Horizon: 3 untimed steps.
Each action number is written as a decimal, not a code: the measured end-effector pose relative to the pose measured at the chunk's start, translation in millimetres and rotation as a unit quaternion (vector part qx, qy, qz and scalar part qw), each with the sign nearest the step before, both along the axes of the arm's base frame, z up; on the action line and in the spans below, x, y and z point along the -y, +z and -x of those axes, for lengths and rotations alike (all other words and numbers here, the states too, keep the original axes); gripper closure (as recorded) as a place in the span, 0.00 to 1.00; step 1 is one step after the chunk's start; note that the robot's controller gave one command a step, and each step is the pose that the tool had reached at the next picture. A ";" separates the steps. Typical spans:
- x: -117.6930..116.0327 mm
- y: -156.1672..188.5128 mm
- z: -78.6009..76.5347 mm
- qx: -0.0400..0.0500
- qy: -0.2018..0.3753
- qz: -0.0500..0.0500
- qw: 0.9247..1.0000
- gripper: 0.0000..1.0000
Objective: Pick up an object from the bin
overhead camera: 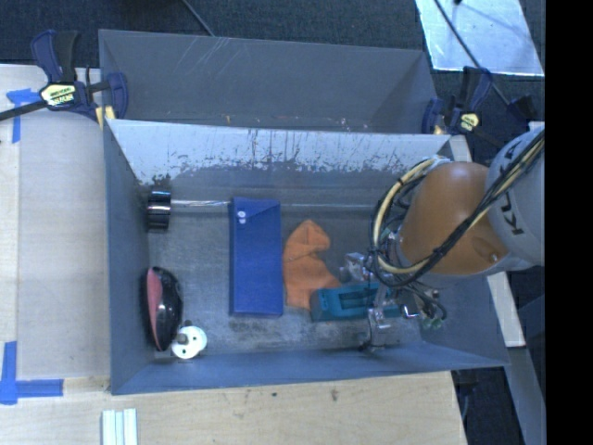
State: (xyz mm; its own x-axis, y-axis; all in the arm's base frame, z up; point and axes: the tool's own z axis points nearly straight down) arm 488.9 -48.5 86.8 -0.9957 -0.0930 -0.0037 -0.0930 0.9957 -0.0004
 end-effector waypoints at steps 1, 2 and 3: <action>-9.8 -15.6 -4.4 0.001 0.020 0.001 1.000 1.00; -9.8 -15.6 -4.4 0.001 0.020 0.001 1.000 1.00; -9.7 -12.6 -3.8 0.001 0.020 0.001 1.000 1.00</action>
Offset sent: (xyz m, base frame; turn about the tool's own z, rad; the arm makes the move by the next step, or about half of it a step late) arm 0.0000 0.0000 0.0000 0.0000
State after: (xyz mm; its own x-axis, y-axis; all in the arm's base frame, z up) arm 492.7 -38.8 74.1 -0.9912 -0.1325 -0.0046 -0.1325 0.9912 -0.0029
